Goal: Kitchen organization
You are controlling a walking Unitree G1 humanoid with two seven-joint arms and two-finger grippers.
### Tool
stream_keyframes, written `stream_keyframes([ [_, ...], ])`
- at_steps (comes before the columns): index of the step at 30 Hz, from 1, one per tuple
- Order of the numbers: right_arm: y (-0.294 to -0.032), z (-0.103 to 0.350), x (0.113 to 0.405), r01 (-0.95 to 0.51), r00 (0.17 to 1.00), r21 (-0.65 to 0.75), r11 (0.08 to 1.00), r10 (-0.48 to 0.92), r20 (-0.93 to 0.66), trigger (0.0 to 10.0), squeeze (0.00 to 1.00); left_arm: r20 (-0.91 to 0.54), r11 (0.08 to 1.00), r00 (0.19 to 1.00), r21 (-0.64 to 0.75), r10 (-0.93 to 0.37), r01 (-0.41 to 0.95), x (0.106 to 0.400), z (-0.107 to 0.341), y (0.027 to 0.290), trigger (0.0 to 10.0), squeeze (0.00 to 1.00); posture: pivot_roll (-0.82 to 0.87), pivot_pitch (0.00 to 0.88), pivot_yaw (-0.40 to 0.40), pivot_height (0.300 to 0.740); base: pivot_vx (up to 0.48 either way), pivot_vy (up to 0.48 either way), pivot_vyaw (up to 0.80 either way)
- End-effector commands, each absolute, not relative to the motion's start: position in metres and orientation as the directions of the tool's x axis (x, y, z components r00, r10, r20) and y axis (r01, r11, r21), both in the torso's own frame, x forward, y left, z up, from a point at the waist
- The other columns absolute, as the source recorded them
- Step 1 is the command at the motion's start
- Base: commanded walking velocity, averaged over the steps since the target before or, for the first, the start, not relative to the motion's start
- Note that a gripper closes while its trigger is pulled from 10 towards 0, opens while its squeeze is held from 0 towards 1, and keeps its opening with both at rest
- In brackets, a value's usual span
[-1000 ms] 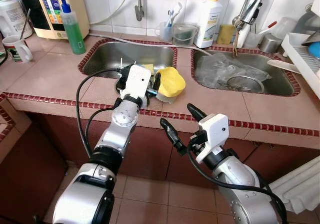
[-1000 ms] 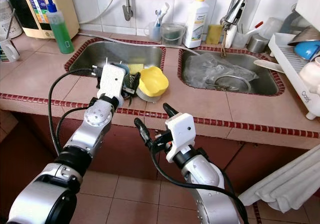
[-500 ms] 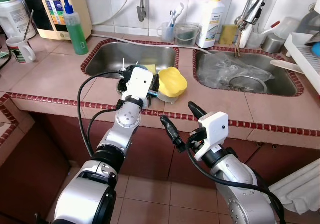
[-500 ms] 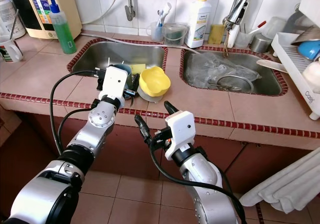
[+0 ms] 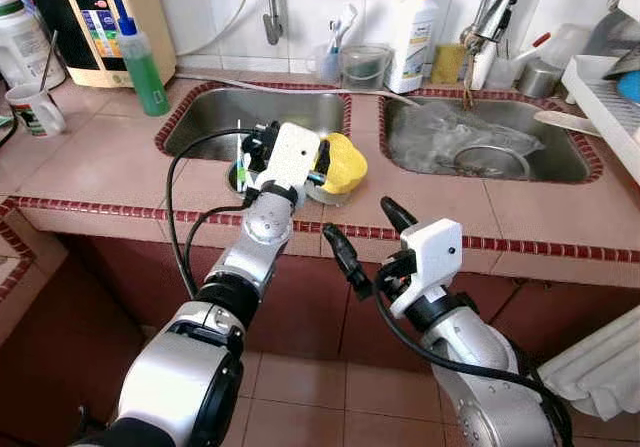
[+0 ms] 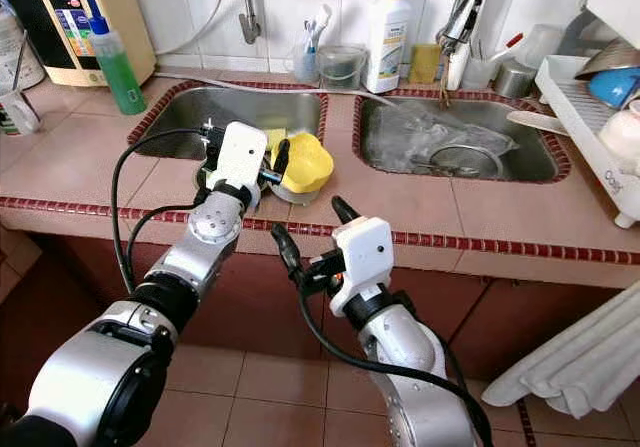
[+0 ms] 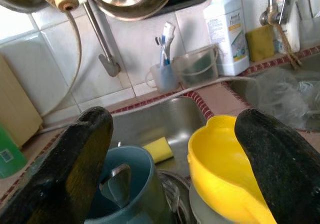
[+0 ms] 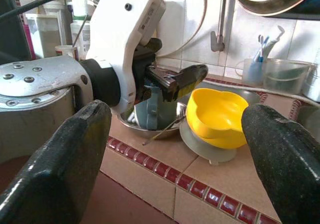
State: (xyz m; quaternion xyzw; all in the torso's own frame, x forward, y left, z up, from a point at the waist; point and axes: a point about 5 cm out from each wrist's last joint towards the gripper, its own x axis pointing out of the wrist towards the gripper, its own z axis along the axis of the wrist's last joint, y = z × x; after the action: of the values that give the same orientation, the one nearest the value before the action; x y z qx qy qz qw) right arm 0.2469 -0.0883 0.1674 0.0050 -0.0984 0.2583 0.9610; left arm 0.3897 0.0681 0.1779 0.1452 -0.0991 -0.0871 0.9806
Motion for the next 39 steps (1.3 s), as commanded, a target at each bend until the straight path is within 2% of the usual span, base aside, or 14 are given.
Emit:
stream_keyframes([
  [1,-0.089,0.171,0.245,-0.497,0.845,-0.048,0.866,0.496,0.200,10.0,0.00,0.183,0.947,0.965,0.297,-0.186,0.126,0.392,0.184,0.069,10.0,0.00,-0.25,0.000,0.066,0.740,0.000,0.000,0.00],
  [9,-0.089,0.172,0.241,-0.512,0.838,-0.047,0.858,0.511,0.193,10.0,0.00,0.191,0.942,0.970,0.324,-0.152,0.084,0.395,0.185,0.082,10.0,0.00,-0.23,0.000,0.053,0.740,0.000,0.000,0.00],
  [20,-0.088,0.172,0.236,-0.547,0.819,-0.053,0.835,0.547,0.171,10.0,0.00,0.128,0.972,0.986,0.221,-0.103,0.073,0.399,0.177,0.110,10.0,0.00,-0.23,0.004,0.035,0.740,0.000,0.000,0.00],
  [34,-0.089,0.171,0.227,-0.552,0.820,-0.044,0.833,0.551,0.154,10.0,0.00,0.121,0.979,0.983,0.164,-0.139,0.118,0.401,0.179,0.113,10.0,0.00,-0.26,0.014,0.037,0.740,0.000,0.000,0.00],
  [36,-0.089,0.171,0.226,-0.547,0.824,-0.042,0.836,0.547,0.151,10.0,0.00,0.124,0.978,0.981,0.162,-0.149,0.129,0.401,0.179,0.111,6.0,0.00,-0.27,0.014,0.039,0.740,0.000,0.000,0.00],
  [37,-0.089,0.171,0.225,-0.544,0.826,-0.043,0.838,0.544,0.149,10.0,0.00,0.125,0.979,0.980,0.152,-0.157,0.137,0.401,0.179,0.110,3.2,0.00,-0.27,0.015,0.039,0.740,0.000,0.000,0.00],
  [38,-0.089,0.171,0.225,-0.542,0.827,-0.043,0.839,0.542,0.149,10.0,0.00,0.127,0.979,0.979,0.144,-0.162,0.143,0.400,0.180,0.109,3.2,0.00,-0.28,0.015,0.039,0.740,0.000,0.000,0.00],
  [39,-0.090,0.171,0.224,-0.541,0.828,-0.043,0.840,0.540,0.148,10.0,0.00,0.128,0.979,0.978,0.137,-0.166,0.149,0.400,0.180,0.109,1.2,0.00,-0.28,0.018,0.041,0.740,0.000,0.000,0.00],
])
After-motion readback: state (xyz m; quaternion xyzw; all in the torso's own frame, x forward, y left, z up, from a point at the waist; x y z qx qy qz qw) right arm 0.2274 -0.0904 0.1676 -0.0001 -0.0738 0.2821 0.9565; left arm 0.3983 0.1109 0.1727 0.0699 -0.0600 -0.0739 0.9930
